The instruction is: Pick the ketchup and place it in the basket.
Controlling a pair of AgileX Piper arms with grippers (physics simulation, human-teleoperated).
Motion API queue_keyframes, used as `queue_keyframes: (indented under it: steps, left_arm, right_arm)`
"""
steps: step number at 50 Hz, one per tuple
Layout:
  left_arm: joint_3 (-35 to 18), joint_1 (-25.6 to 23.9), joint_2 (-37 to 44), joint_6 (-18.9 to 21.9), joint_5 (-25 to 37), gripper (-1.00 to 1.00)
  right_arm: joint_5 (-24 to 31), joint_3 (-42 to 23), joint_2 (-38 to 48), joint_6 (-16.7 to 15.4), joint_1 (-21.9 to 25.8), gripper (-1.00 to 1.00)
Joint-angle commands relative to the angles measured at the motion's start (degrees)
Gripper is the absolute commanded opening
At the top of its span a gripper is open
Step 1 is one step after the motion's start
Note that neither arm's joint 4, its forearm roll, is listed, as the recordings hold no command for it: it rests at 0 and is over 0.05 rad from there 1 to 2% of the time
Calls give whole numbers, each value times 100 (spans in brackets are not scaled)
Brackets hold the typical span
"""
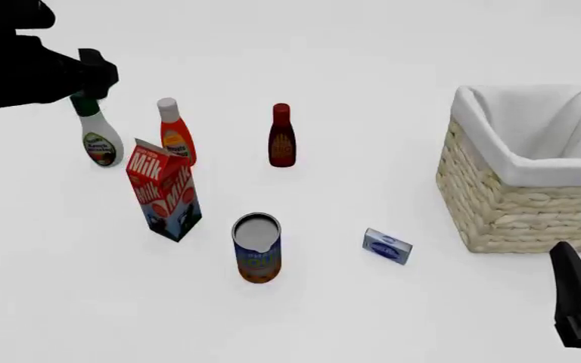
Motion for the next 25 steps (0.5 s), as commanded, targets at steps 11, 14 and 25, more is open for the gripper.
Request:
queue_keyframes:
  steps: [11, 14, 25]
  left_arm:
    - [-623, 157, 759, 127, -78, 100]
    - [-682, 160, 851, 143, -107, 100]
    - [-1060, 118, 1293, 205, -134, 100]
  right_arm:
    - [23, 17, 20, -11, -42, 100]
    - [13, 15, 43, 4, -61, 100]
    - [-148, 9, 289, 26, -67, 100]
